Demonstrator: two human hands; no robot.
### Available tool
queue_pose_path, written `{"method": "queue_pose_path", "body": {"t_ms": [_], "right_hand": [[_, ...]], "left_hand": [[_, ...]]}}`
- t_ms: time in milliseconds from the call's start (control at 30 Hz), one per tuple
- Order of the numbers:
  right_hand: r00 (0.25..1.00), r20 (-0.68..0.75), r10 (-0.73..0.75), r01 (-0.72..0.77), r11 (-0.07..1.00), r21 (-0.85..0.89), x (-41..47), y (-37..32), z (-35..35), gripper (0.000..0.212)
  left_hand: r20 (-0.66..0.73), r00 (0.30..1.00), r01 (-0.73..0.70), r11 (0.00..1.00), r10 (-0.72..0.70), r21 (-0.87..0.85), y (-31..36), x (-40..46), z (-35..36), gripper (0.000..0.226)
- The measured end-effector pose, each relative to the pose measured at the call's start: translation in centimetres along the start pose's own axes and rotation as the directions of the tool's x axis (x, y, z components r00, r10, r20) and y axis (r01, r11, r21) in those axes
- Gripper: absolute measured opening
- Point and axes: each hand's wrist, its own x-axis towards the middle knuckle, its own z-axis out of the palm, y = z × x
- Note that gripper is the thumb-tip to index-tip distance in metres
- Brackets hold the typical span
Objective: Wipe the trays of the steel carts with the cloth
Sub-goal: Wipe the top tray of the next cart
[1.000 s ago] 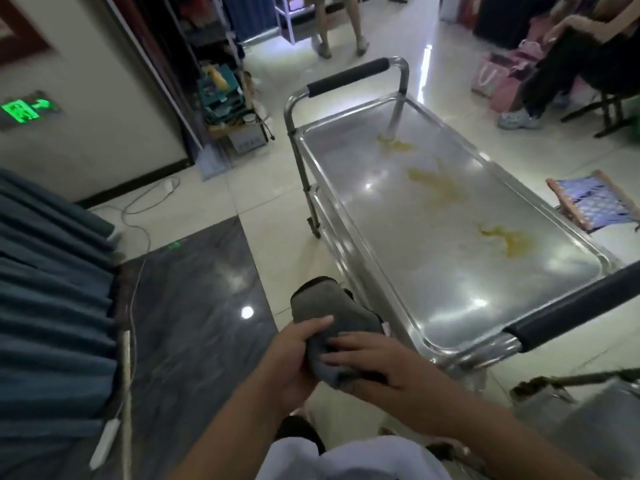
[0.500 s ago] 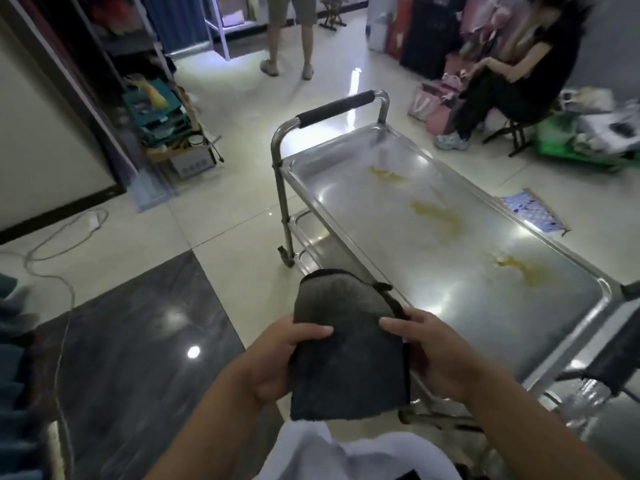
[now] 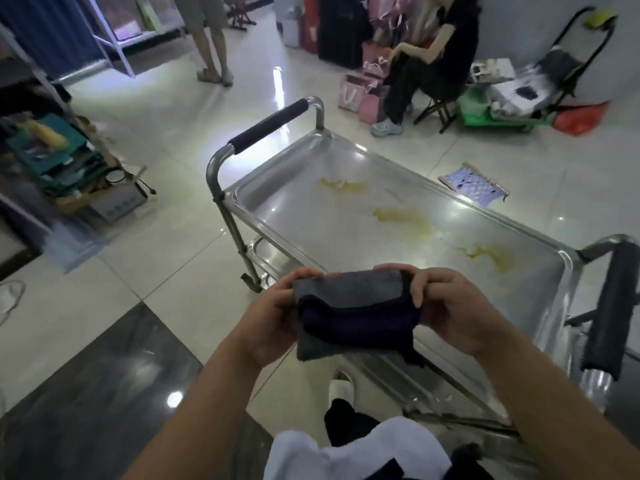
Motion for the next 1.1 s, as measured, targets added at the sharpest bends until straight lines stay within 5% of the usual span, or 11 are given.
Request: {"method": "queue_pose_path", "body": {"t_ms": [100,200,333,433,533,633,833,1000,1100], "right_hand": [[0.999,-0.049,-0.008,0.009,0.999,0.032,1.9,0.0,-2.3,0.032],[0.998,-0.065,0.026,-0.019,0.995,0.102,4.0,0.9,-4.6,0.02],[0.977,-0.186,0.103,-0.088,0.992,0.084,7.0,2.4,-7.1,0.027],[0.934,-0.306,0.186,-0.116,0.965,0.235,9.2,2.7,-8.9,0.018],[0.918,-0.24,0.316,-0.193,0.884,0.426,10.0,3.0,-10.1,0.043],[0.906,-0.179,0.384,-0.276,0.856,0.437,9.8,3.9,-10.3,0.039],[0.815,-0.414,0.404,-0.205,0.871,0.446,8.1,6.4,-10.4,0.027],[0.674,-0.686,0.276,-0.138,0.958,0.251,4.4,7.0,-7.6,0.045],[0.668,-0.739,0.083,-0.309,0.935,-0.174,2.7,6.0,-4.6,0.077]], "left_hand": [[0.002,0.995,0.097,0.994,-0.097,-0.052,1.2,2.0,0.1,0.045],[-0.063,0.964,0.268,0.935,-0.26,0.232,2.9,5.1,1.1,0.036],[-0.196,0.945,0.324,0.837,-0.263,0.441,4.0,9.3,2.8,0.054],[-0.177,0.959,0.279,0.843,-0.221,0.46,4.7,12.1,3.7,0.06],[-0.172,0.958,0.28,0.865,-0.228,0.416,4.9,14.5,3.6,0.064],[-0.15,0.938,0.345,0.884,-0.313,0.315,4.4,16.5,2.8,0.057],[-0.119,0.843,0.518,0.731,-0.525,0.445,2.6,20.8,1.2,0.055],[-0.034,0.772,0.535,0.62,-0.635,0.573,2.1,23.5,3.0,0.053],[-0.032,0.743,0.493,0.515,-0.668,0.701,1.5,24.3,5.2,0.045]]}}
